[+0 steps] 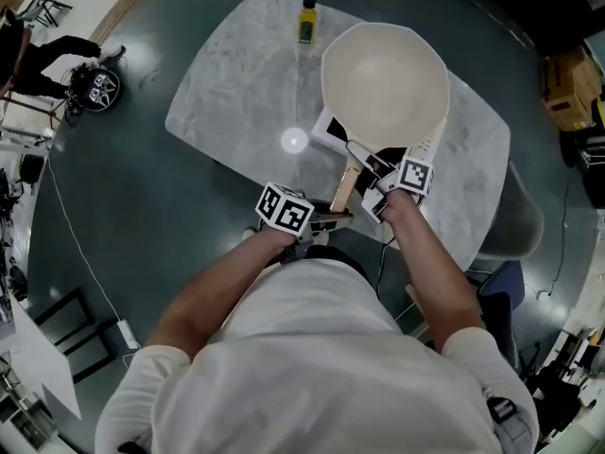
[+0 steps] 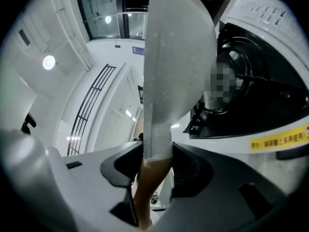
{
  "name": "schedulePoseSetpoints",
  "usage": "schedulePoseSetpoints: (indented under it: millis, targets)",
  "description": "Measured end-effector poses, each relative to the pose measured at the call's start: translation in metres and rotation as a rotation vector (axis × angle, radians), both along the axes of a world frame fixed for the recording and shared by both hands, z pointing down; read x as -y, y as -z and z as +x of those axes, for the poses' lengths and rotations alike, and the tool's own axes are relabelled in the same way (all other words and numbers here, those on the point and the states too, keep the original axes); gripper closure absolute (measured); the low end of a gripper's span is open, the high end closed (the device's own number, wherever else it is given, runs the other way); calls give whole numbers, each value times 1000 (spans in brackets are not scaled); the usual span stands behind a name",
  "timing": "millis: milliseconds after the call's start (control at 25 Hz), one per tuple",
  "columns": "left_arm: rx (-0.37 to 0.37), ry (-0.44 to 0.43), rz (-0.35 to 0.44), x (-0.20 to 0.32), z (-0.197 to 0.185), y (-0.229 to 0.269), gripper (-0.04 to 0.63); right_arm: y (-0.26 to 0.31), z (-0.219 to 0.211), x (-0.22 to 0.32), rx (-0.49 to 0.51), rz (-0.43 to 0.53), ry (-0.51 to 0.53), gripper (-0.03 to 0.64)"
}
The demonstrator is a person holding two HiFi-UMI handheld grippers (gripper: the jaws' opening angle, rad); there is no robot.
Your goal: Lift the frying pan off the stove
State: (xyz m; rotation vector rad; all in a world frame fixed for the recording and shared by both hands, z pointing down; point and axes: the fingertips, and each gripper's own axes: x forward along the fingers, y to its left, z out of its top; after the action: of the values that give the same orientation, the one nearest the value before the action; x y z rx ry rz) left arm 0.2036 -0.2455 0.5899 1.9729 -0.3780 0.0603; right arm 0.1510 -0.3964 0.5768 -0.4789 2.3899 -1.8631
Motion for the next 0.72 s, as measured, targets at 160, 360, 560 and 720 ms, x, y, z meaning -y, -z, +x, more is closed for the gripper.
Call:
schedulePoseSetpoints:
  millis: [160,360,560,720]
  targets:
    - [-13,27,42,-1,-4,26,488,33,-11,-3,37,38,45,440]
    - [-23,102,84,-32,-89,53,488,64,-104,-38,91,67,105,440]
    - [-12,174,113,-71,-191,65,488,78,-214,-82,110,76,182,439]
    - [-2,223,123,-98,-245,71,488,85,-274,-113,125,69,231,439]
